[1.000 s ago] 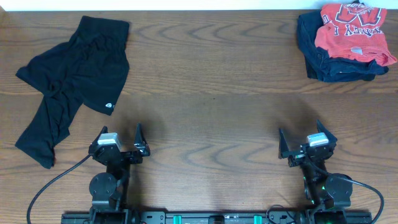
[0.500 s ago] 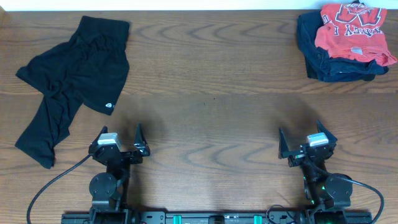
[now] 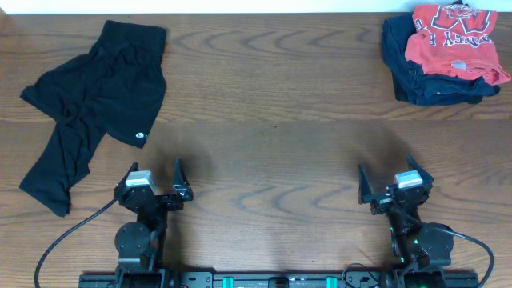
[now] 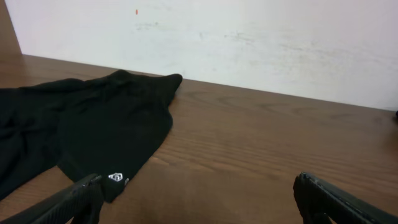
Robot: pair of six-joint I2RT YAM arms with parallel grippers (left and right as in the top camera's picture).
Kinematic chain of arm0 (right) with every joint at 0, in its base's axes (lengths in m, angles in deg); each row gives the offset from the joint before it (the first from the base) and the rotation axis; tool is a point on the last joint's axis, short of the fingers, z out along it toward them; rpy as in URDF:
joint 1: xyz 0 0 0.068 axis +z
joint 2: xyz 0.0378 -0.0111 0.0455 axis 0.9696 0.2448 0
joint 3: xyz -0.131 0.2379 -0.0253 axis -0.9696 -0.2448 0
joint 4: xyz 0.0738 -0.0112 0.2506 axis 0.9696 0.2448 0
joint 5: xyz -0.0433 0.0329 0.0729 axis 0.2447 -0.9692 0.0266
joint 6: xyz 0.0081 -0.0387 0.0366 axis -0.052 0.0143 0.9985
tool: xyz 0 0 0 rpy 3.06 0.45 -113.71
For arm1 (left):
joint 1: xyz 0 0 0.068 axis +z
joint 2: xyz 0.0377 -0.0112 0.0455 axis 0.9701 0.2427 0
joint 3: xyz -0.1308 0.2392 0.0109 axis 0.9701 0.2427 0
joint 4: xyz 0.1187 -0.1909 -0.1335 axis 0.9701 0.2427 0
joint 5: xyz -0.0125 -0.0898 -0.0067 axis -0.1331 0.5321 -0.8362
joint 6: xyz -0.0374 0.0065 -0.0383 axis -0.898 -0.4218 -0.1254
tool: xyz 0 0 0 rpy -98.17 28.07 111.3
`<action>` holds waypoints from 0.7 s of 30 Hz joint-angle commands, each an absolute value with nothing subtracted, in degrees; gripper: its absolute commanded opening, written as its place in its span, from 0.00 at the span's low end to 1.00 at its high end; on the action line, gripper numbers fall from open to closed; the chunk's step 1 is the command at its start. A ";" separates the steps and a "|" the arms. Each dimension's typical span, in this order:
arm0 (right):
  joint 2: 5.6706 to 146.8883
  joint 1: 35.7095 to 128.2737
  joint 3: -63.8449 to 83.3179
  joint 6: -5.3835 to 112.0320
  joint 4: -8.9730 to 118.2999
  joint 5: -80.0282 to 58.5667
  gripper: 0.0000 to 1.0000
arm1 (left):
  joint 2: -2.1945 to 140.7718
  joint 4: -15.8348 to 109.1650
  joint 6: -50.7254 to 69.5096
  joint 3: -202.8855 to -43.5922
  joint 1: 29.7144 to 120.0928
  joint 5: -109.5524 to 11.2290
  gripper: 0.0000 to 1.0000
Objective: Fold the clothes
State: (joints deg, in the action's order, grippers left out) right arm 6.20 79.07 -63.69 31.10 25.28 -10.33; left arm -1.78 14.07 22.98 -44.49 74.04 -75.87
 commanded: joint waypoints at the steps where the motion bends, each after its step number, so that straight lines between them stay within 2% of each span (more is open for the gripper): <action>1: 5.89 79.64 -63.82 31.88 25.52 -10.00 0.99 | -2.13 16.51 23.52 -43.59 74.22 -77.27 0.98; 18: 5.87 79.64 -63.82 31.86 24.86 -10.41 0.99 | -2.13 15.18 23.50 -43.59 74.22 -77.42 0.98; 21: 5.87 79.60 -63.82 31.90 20.62 -10.57 0.99 | -2.13 14.55 23.48 -43.61 74.22 -76.68 0.98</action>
State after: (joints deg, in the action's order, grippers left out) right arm 6.20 79.07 -63.74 31.07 22.72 -10.35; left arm -1.76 13.63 22.98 -44.49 74.04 -75.89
